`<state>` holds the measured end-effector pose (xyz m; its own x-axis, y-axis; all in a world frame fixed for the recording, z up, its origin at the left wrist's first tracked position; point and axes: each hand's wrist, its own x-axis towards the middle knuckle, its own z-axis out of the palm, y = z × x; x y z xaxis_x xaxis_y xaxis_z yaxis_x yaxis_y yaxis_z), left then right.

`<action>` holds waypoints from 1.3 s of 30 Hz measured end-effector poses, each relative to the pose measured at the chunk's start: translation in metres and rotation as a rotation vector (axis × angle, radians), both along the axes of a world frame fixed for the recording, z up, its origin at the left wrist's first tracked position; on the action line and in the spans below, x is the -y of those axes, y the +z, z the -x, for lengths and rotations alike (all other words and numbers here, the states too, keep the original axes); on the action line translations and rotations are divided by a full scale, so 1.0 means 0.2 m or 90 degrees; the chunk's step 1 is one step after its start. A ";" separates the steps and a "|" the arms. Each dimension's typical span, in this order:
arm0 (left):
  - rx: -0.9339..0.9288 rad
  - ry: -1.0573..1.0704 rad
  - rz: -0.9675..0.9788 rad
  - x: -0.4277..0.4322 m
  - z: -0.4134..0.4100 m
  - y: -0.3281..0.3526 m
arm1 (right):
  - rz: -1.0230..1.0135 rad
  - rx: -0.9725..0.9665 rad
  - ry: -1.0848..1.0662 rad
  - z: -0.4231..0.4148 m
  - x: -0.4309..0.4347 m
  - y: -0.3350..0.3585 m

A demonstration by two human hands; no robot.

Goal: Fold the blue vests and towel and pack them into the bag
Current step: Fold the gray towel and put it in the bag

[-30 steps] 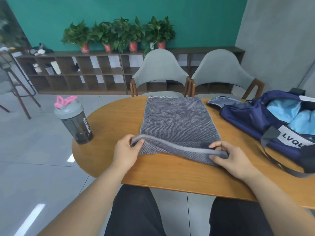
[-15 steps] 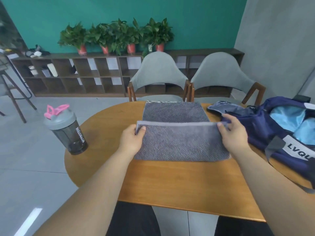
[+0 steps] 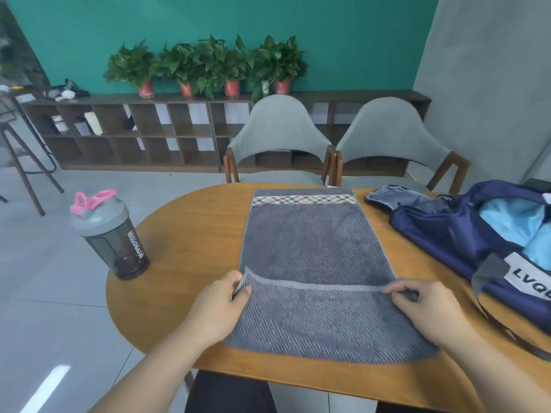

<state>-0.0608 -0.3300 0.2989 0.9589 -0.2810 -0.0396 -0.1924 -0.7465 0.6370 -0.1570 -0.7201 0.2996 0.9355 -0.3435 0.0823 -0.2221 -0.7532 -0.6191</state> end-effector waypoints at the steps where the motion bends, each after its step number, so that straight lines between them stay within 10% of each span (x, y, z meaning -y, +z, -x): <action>1: -0.052 -0.035 0.016 -0.03 0.03 0.01 | 0.002 -0.026 0.015 0.03 0.01 0.01; 5: -0.248 -0.095 0.161 -0.08 0.07 0.08 | -0.012 -0.142 0.106 0.07 0.03 0.13; 14: -0.159 0.155 0.342 0.15 -0.39 0.32 | -0.381 0.060 0.018 -0.51 0.09 0.32; 25: 0.006 0.008 -0.010 0.22 -0.35 0.06 | -0.032 -0.027 -0.050 -0.53 -0.01 0.00; 33: -0.115 -0.039 0.115 0.07 -0.17 0.08 | 0.037 -0.121 -0.029 -0.13 -0.02 0.09; 39: -0.006 0.099 0.303 0.15 -0.35 0.20 | -0.048 0.067 -0.058 -0.41 0.06 0.28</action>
<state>0.0094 -0.3591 0.3392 0.9911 -0.1237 0.0486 -0.0938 -0.3921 0.9151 -0.0760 -0.7312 0.3550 0.8877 -0.4356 0.1491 -0.2183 -0.6833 -0.6967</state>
